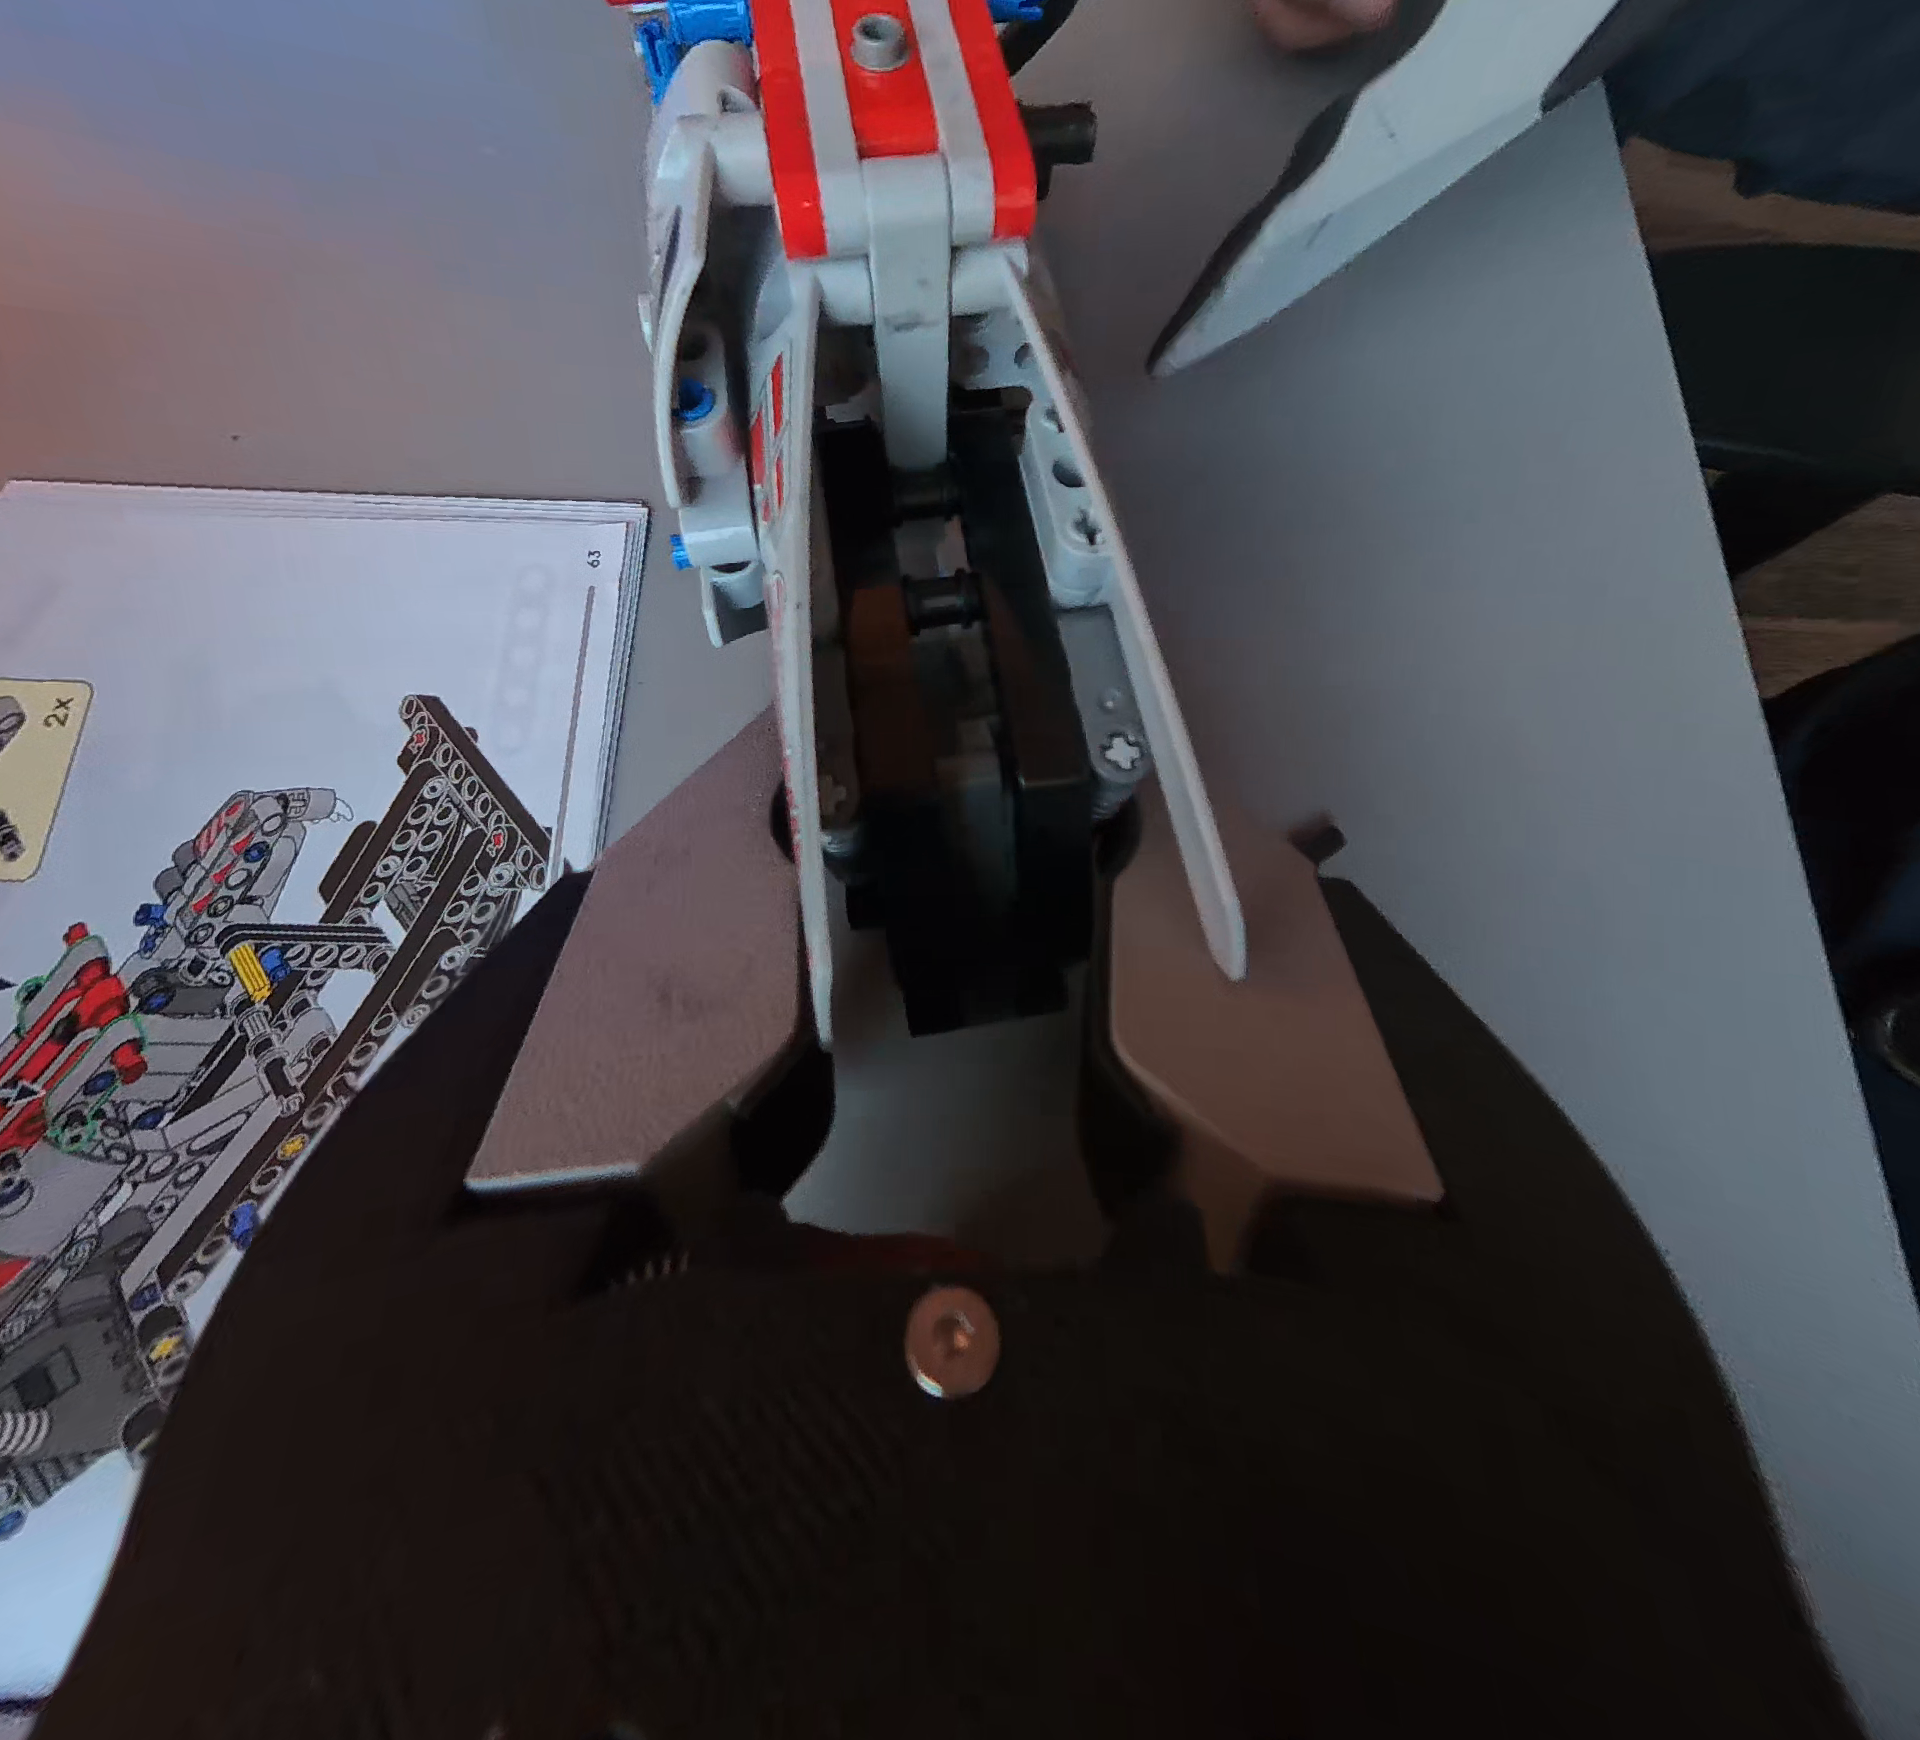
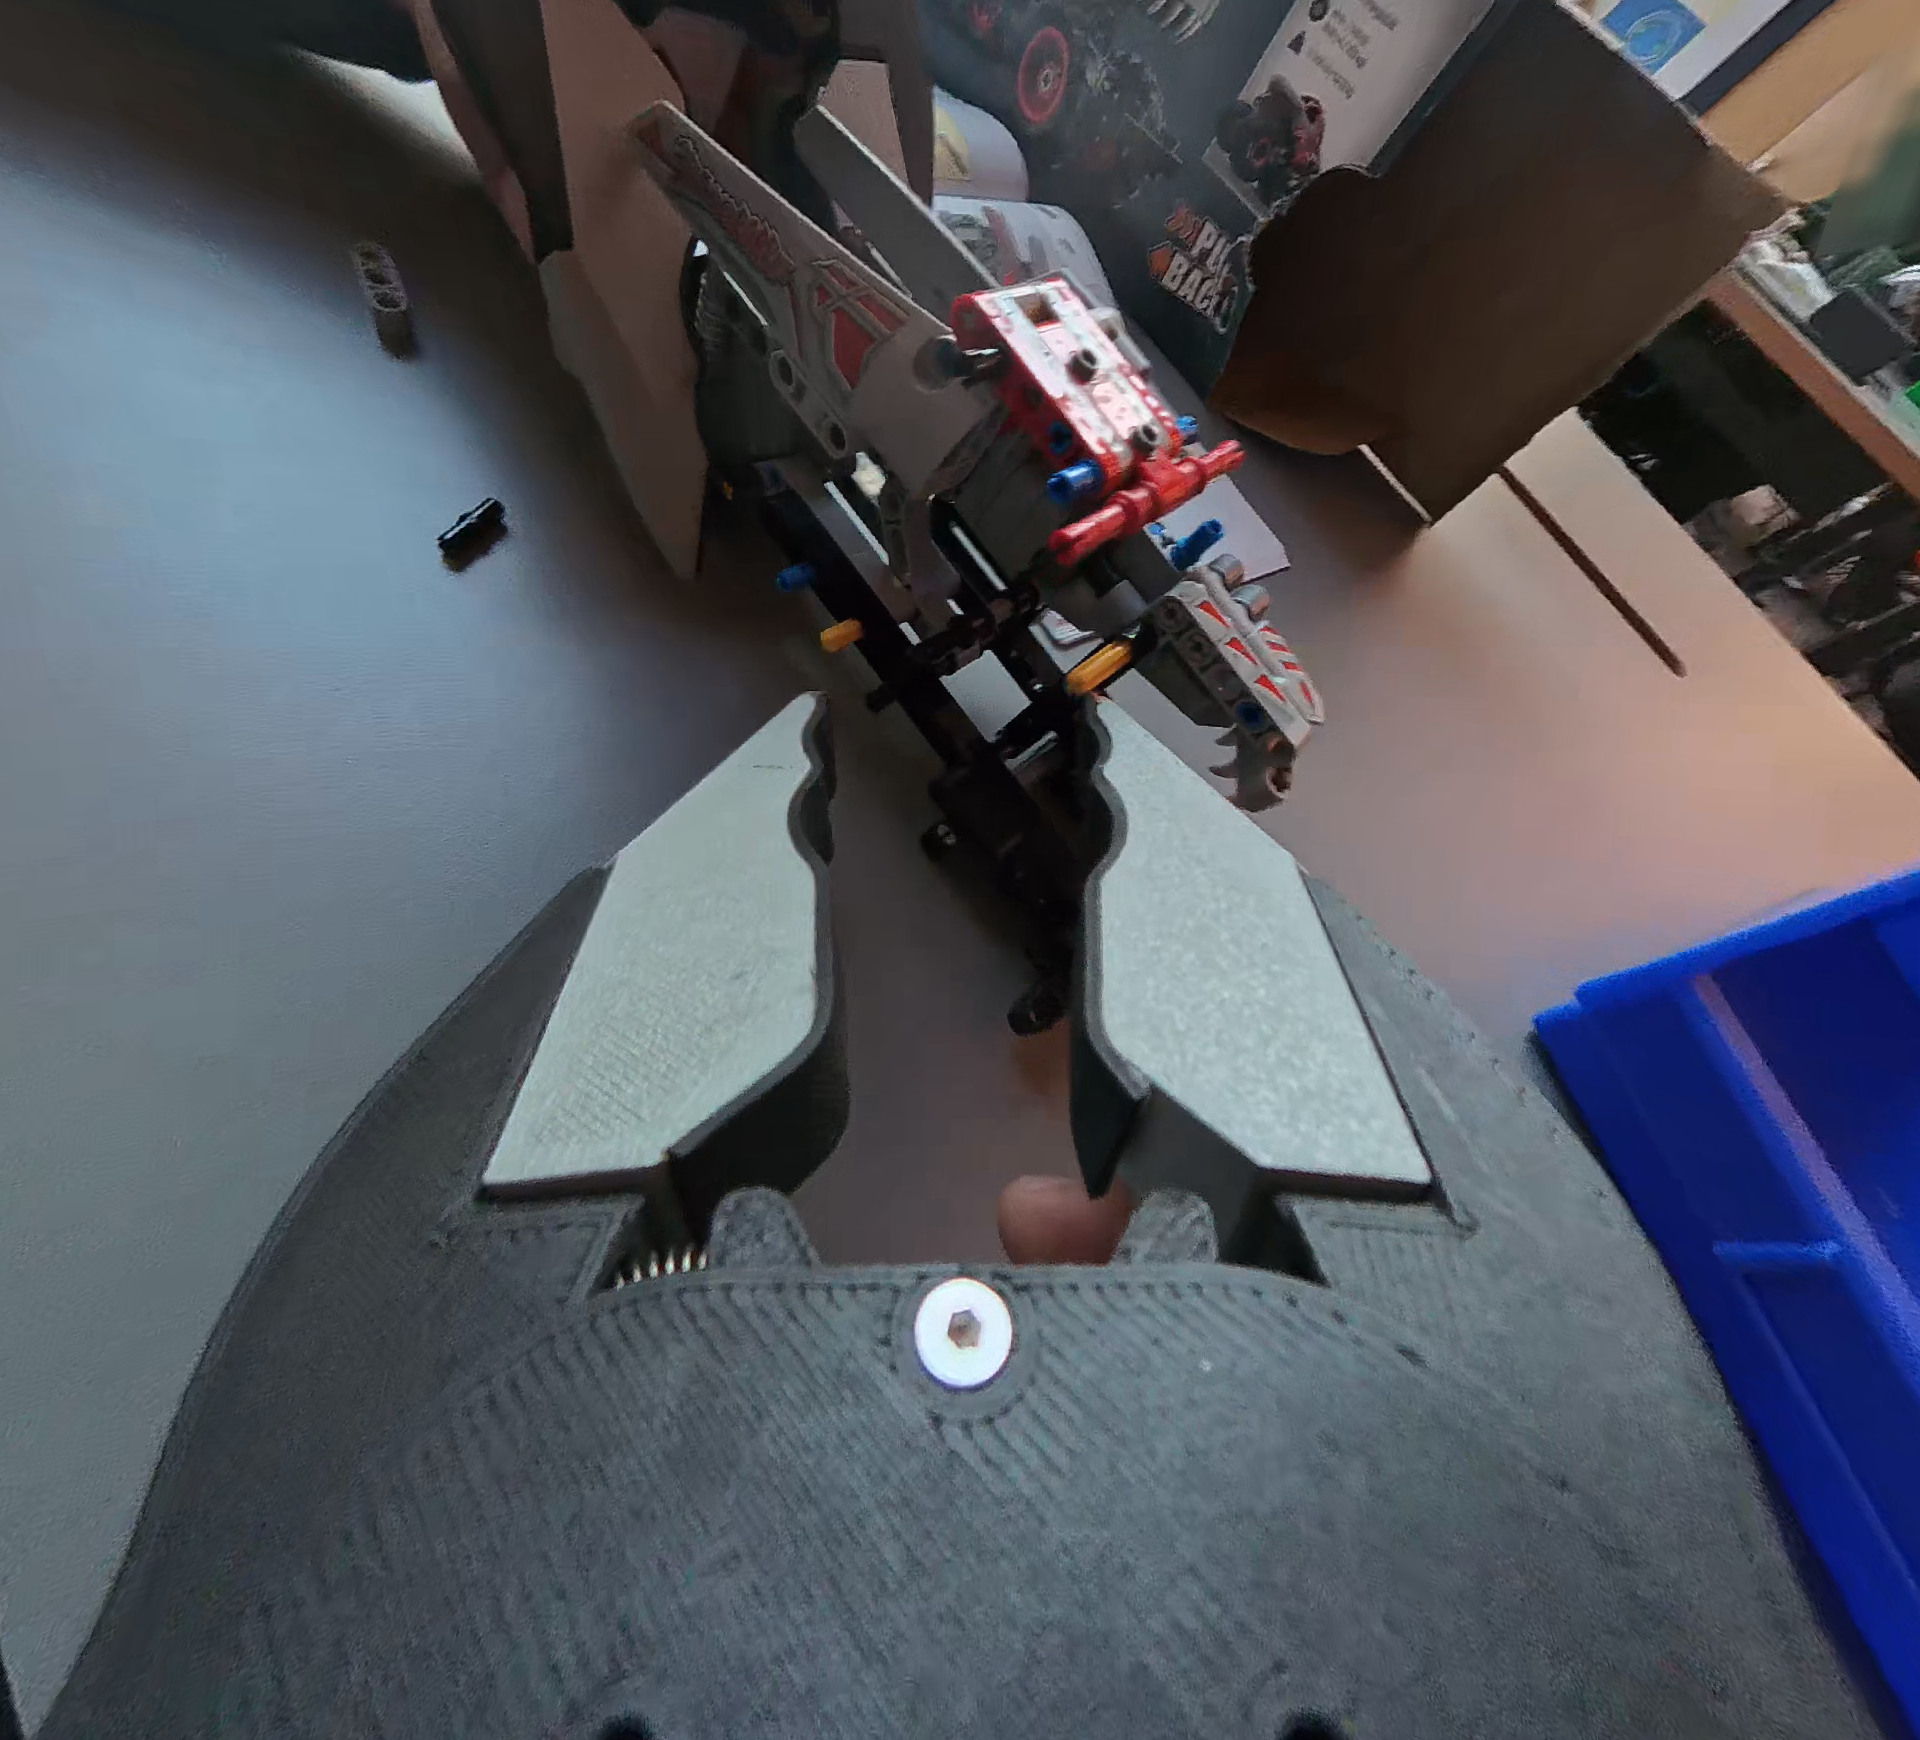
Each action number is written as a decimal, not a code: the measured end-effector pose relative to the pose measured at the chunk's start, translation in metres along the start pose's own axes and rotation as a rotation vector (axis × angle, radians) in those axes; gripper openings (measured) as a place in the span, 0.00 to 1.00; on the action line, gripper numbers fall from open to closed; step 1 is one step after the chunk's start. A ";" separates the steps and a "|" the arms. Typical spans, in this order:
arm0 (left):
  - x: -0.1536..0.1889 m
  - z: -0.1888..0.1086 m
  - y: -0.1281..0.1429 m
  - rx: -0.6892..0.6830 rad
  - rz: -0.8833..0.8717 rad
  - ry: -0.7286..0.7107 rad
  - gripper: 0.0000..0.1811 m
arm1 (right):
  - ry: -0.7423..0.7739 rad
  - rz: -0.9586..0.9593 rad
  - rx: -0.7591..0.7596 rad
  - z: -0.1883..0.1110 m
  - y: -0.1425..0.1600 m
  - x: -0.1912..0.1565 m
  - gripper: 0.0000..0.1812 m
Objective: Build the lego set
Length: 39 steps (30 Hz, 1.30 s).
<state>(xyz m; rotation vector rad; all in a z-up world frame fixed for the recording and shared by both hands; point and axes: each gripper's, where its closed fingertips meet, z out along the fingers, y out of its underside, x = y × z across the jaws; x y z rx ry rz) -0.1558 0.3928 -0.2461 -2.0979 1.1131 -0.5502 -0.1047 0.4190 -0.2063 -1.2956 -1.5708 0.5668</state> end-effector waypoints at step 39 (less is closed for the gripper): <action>0.009 0.001 -0.003 0.012 0.097 0.090 0.43 | -0.051 0.038 -0.132 0.027 0.001 -0.021 0.15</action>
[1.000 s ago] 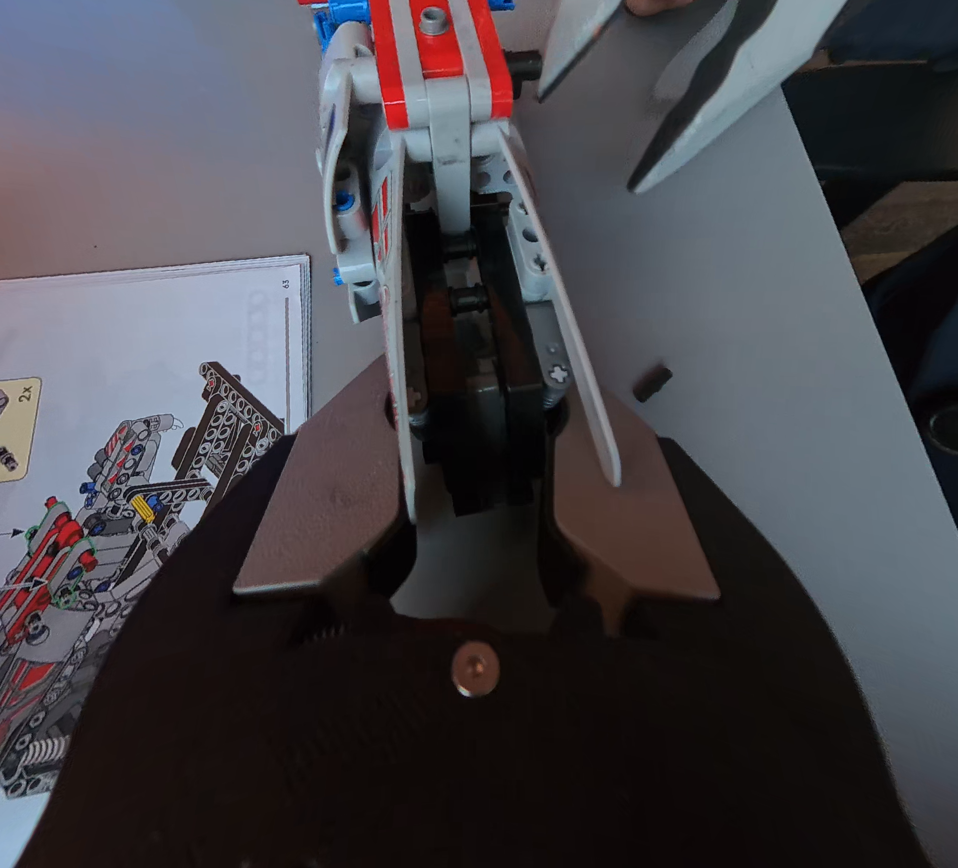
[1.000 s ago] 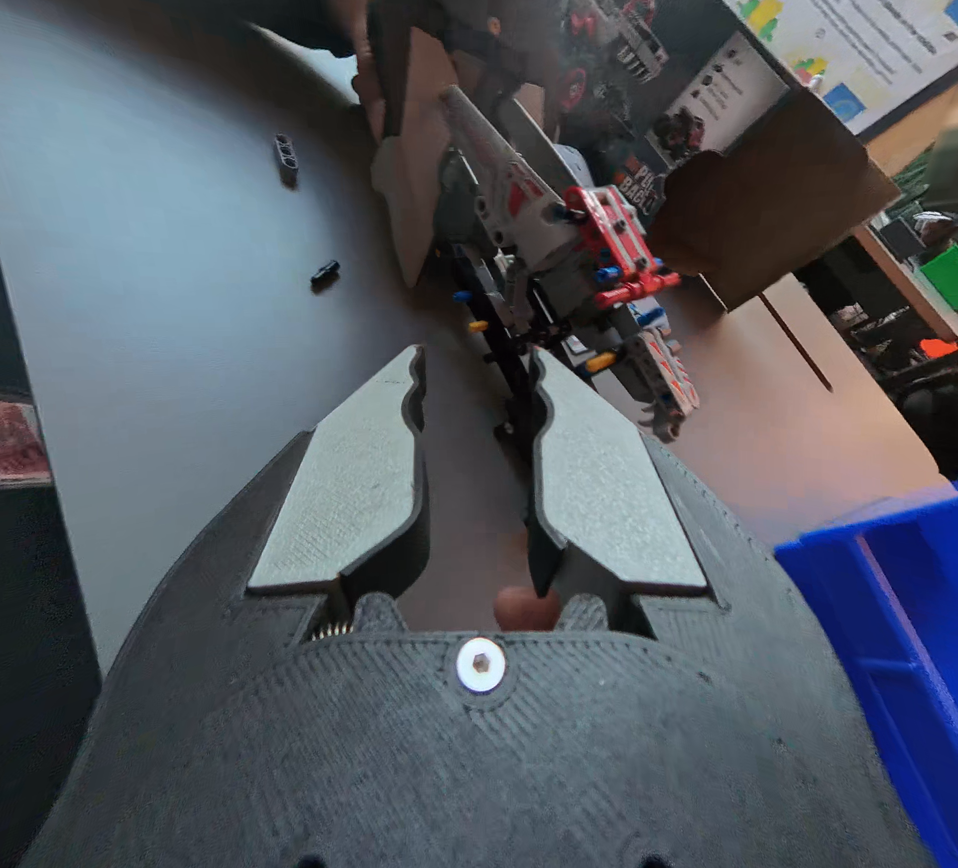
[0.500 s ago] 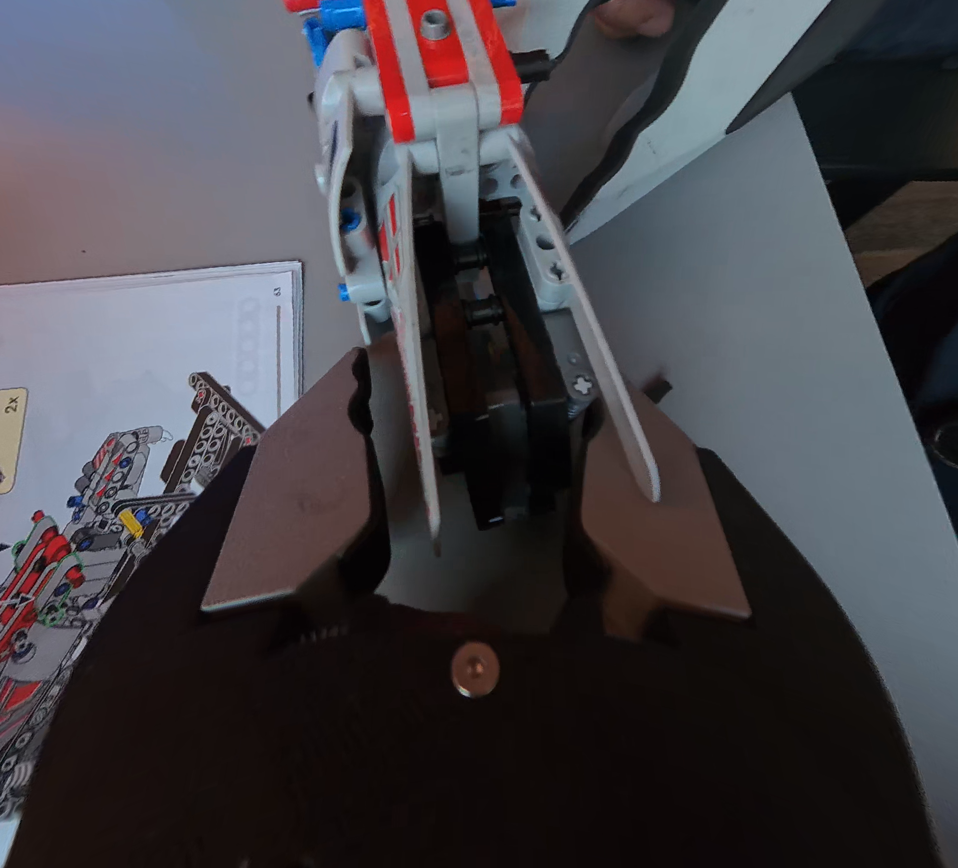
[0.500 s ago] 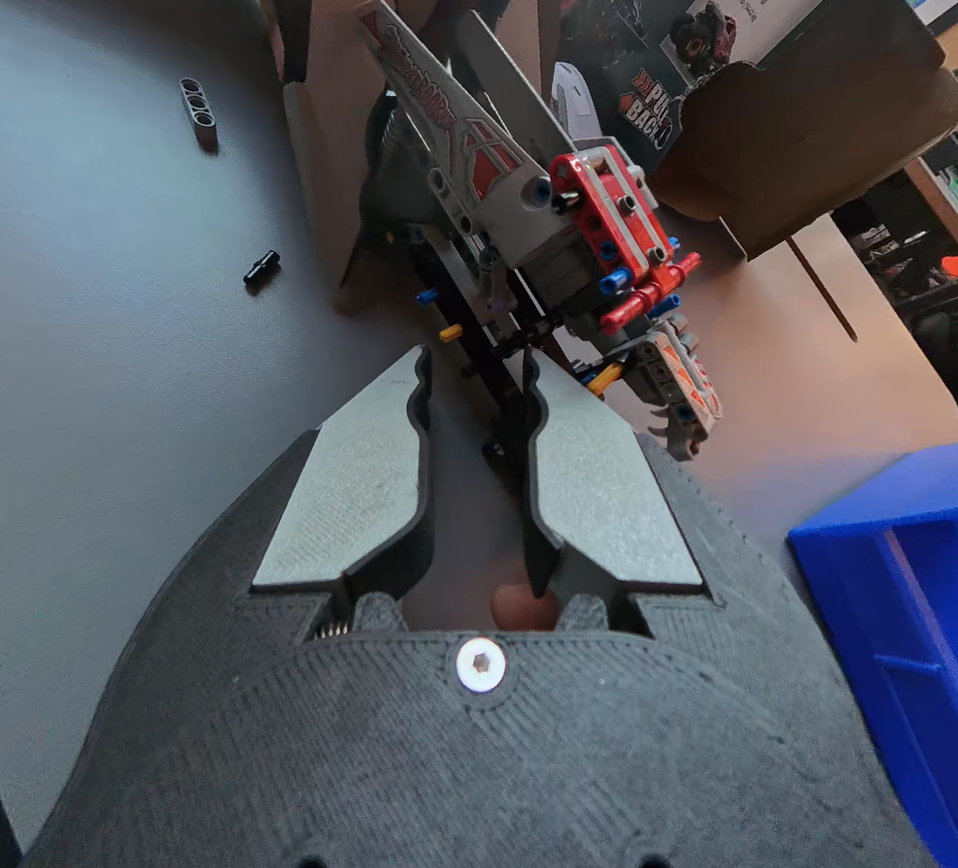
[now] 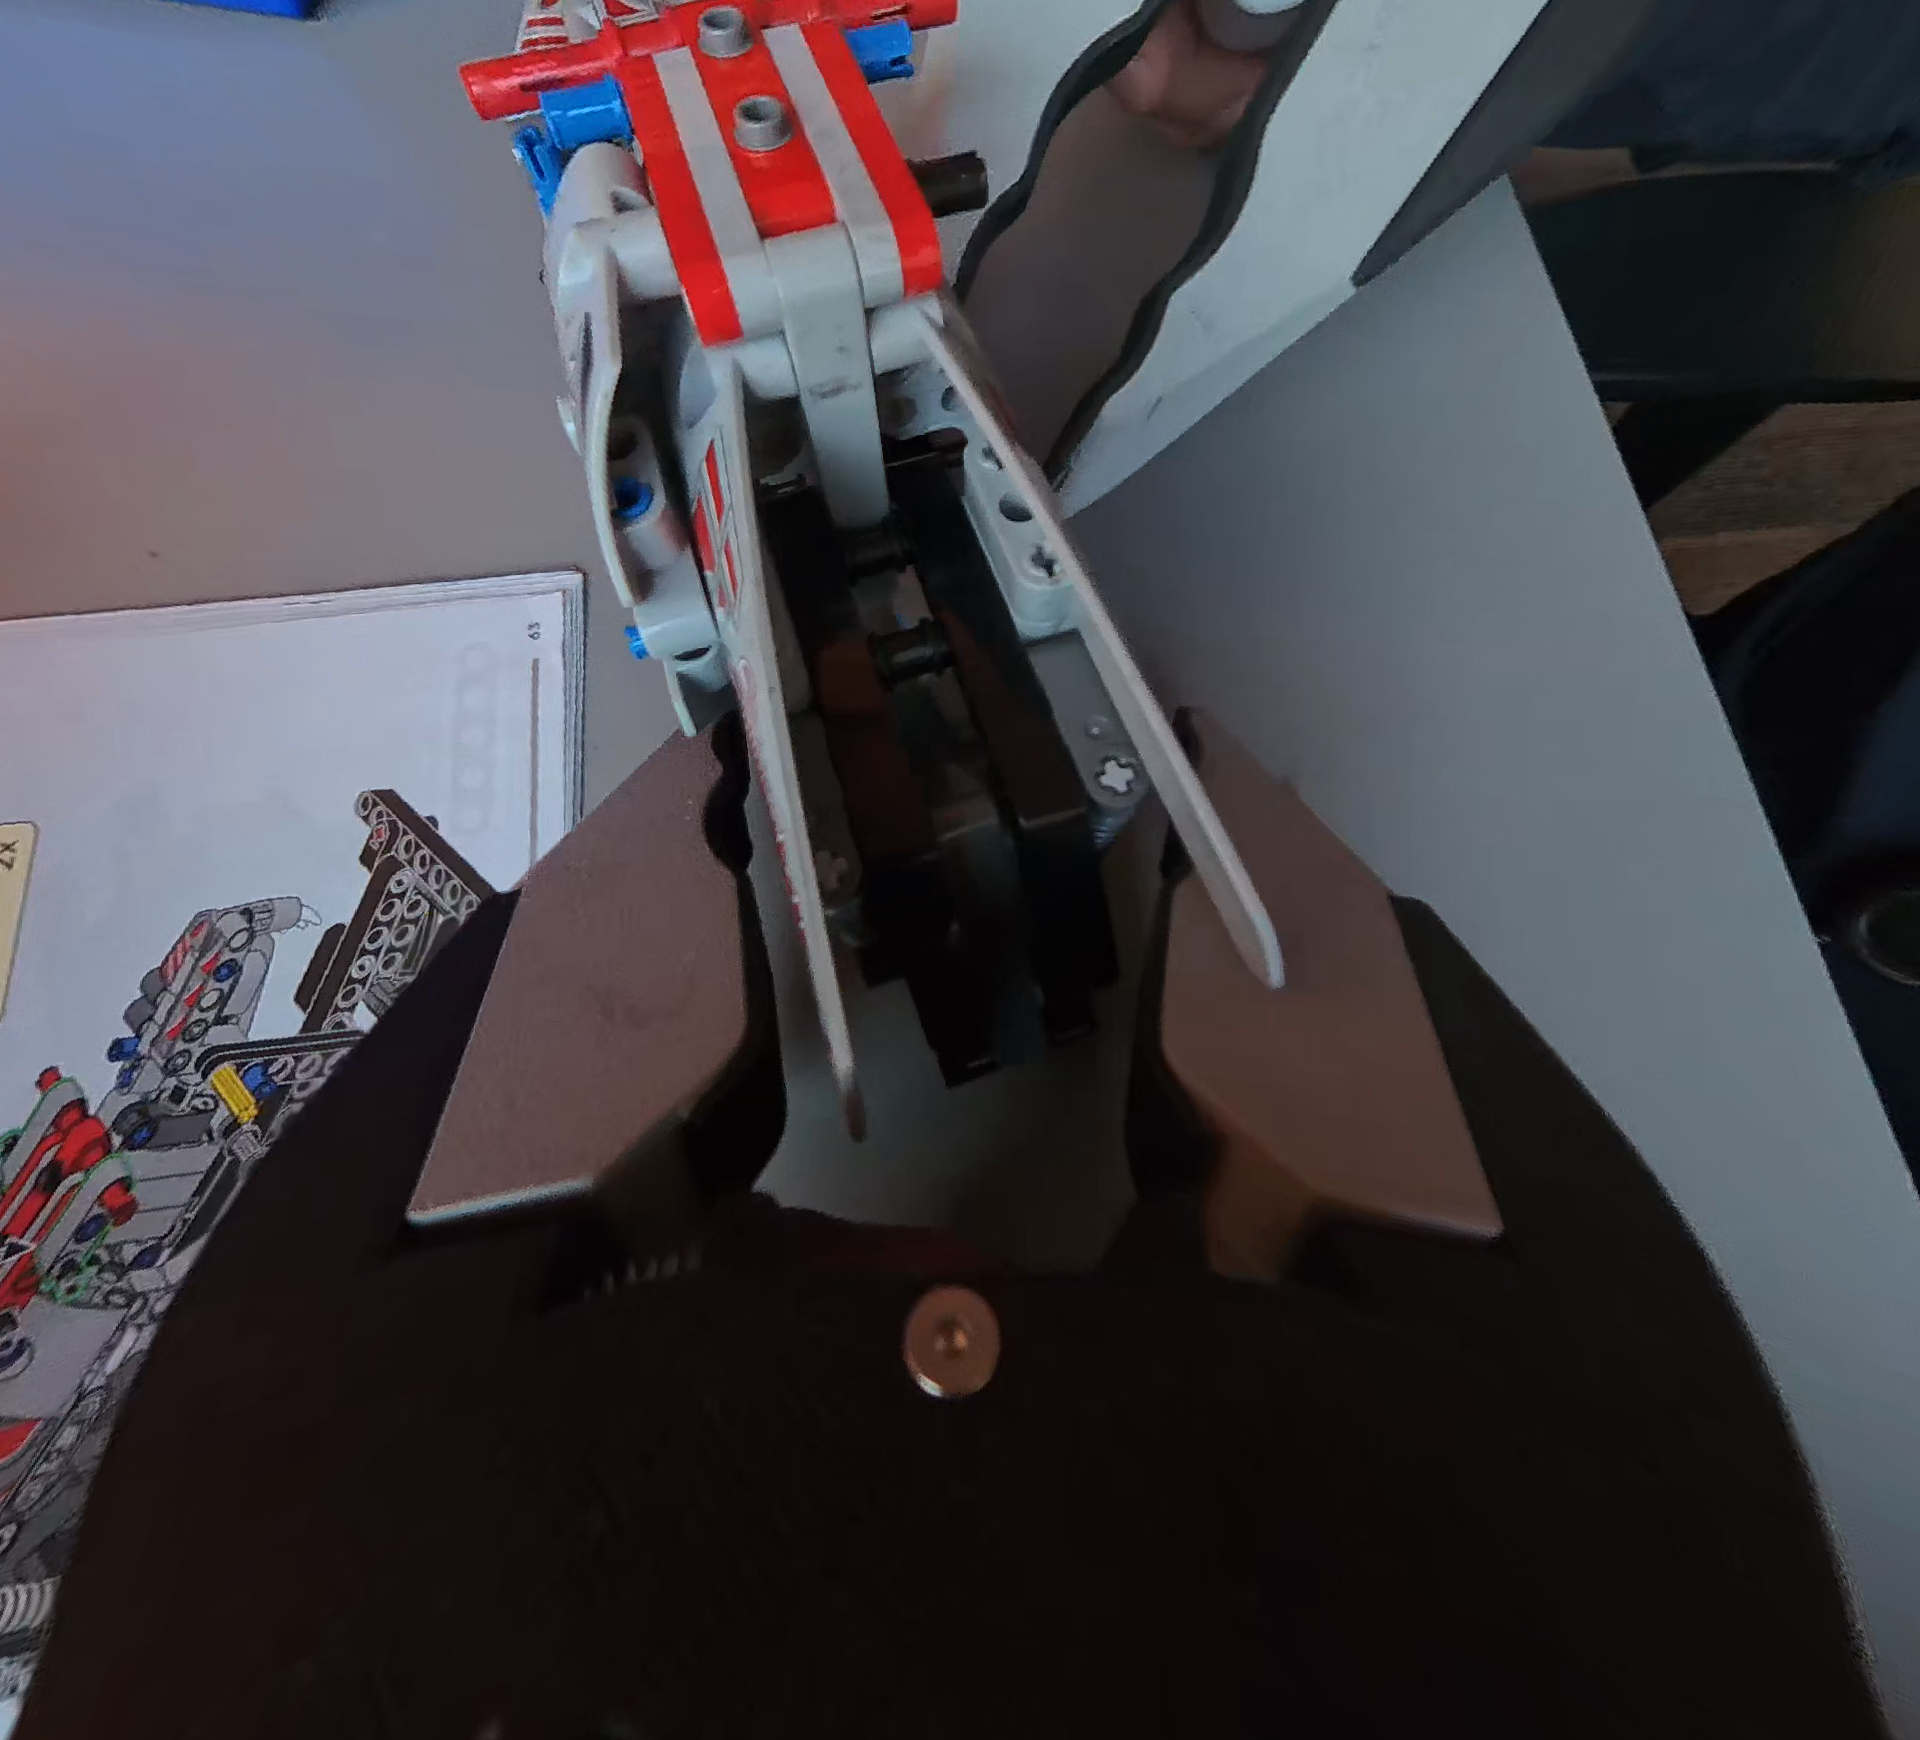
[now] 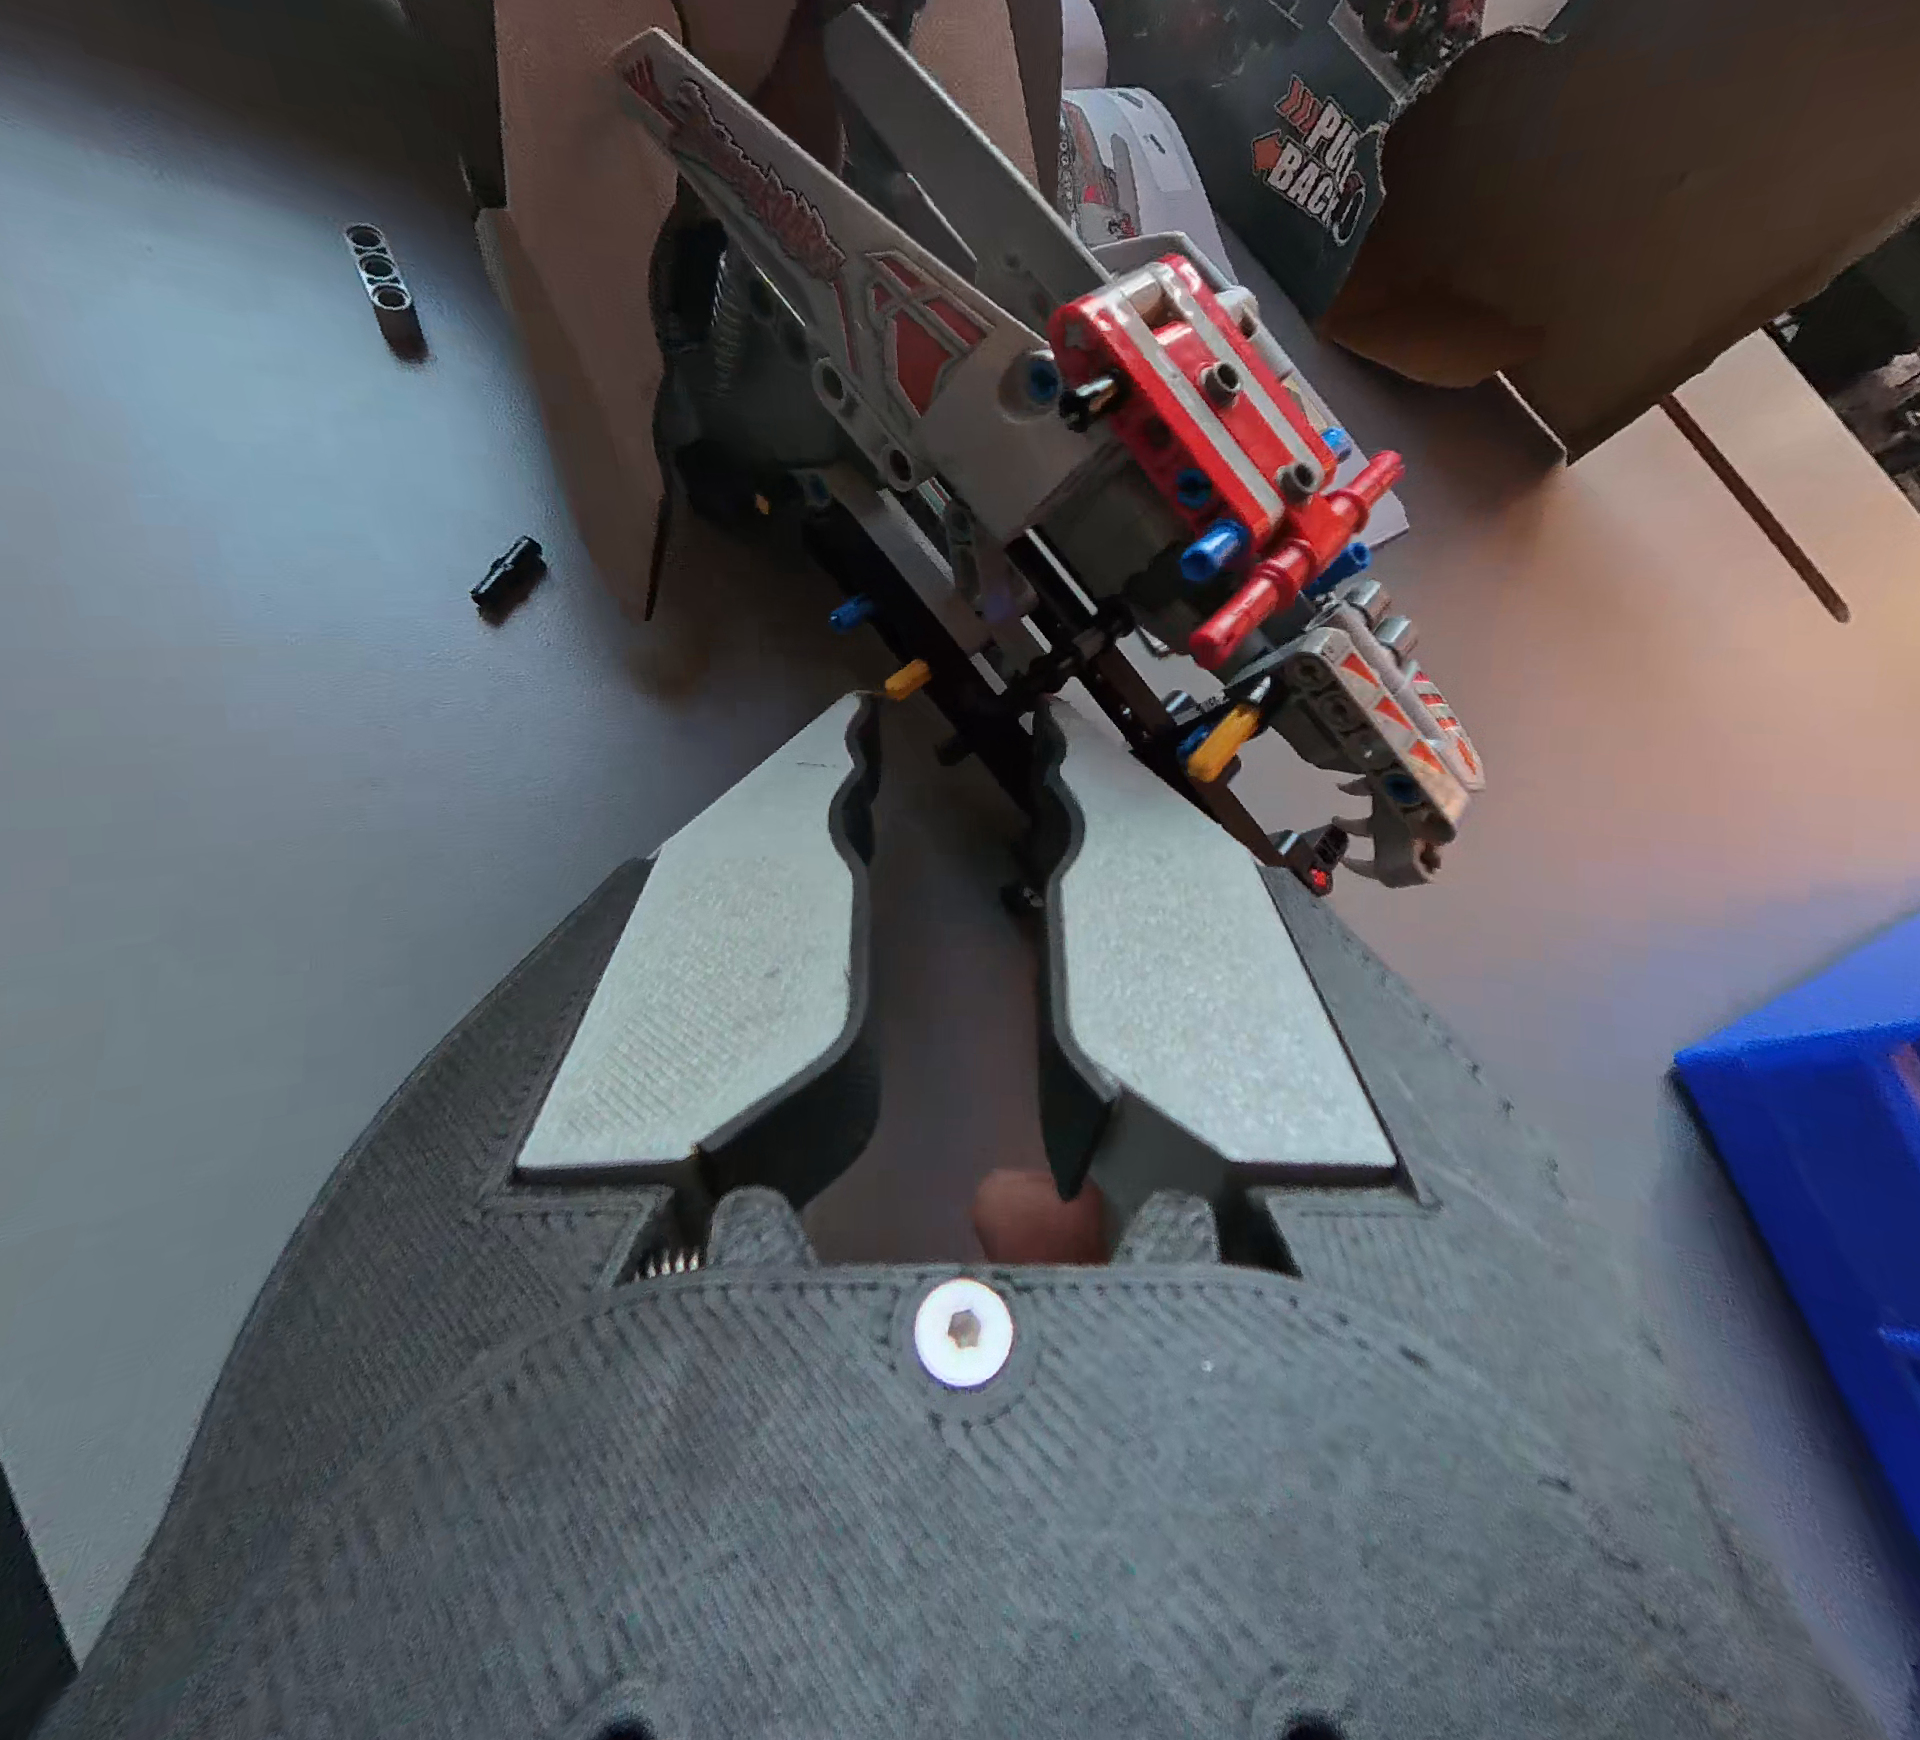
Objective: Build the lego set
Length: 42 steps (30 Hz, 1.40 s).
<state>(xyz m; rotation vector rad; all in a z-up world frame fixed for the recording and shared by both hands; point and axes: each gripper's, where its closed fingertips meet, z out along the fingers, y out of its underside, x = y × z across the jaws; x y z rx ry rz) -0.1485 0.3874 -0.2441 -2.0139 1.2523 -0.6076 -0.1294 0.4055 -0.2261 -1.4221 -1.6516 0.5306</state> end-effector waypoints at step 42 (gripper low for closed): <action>-0.003 0.001 0.004 -0.032 0.055 -0.023 0.34 | -0.118 0.128 0.001 0.003 0.001 0.002 0.12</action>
